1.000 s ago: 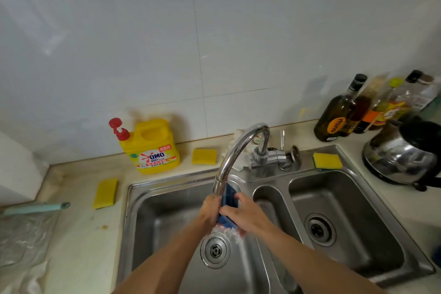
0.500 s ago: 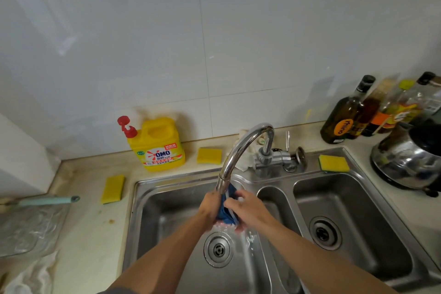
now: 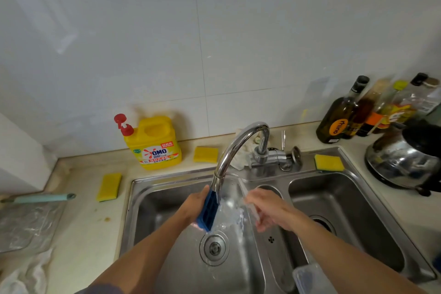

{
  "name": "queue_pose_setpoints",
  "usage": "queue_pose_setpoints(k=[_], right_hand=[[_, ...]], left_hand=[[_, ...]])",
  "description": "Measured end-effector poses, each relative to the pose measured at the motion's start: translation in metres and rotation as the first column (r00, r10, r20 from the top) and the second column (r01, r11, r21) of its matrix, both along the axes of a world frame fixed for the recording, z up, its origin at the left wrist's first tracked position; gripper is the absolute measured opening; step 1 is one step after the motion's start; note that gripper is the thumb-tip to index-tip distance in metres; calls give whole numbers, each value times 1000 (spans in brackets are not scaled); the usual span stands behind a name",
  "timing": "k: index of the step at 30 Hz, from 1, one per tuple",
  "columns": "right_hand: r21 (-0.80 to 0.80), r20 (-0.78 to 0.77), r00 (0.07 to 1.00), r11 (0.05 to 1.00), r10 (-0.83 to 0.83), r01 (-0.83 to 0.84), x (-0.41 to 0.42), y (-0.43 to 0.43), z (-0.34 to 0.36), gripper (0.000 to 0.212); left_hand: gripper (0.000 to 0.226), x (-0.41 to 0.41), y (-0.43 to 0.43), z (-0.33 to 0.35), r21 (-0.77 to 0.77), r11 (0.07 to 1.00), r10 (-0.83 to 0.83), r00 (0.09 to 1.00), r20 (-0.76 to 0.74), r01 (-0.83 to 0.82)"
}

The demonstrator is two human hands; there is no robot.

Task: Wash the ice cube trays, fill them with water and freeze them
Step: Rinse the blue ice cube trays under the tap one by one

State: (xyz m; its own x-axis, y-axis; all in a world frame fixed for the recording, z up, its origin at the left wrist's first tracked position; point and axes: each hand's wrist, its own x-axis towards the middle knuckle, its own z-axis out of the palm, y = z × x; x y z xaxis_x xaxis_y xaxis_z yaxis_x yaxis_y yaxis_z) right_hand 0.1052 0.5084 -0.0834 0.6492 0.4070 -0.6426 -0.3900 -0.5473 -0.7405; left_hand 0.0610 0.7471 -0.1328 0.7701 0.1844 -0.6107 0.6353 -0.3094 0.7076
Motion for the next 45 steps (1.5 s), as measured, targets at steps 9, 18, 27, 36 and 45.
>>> queue_pose_setpoints(k=[9,18,27,36,45], right_hand=[[-415,282,888,881,363,-228,-17,-31,-15,77],[-666,256,752,675,607,-318,-35,-112,-38,74],[-684,262,608,589,749,-430,-73,-169,-63,87],[-832,160,414,348,896,-432,-92,-192,-70,87],[-786,225,535,476,814,-394,-93,-194,-63,94]], left_hand=[[40,11,-30,-5,-131,967,224,974,28,-218],[46,10,-41,3,-571,637,549,825,-135,-517],[24,-11,-57,2,-532,643,606,791,-85,-550],[34,-28,-80,-1,-534,595,676,733,-73,-601],[30,-31,-82,3,-551,603,646,758,-87,-577]])
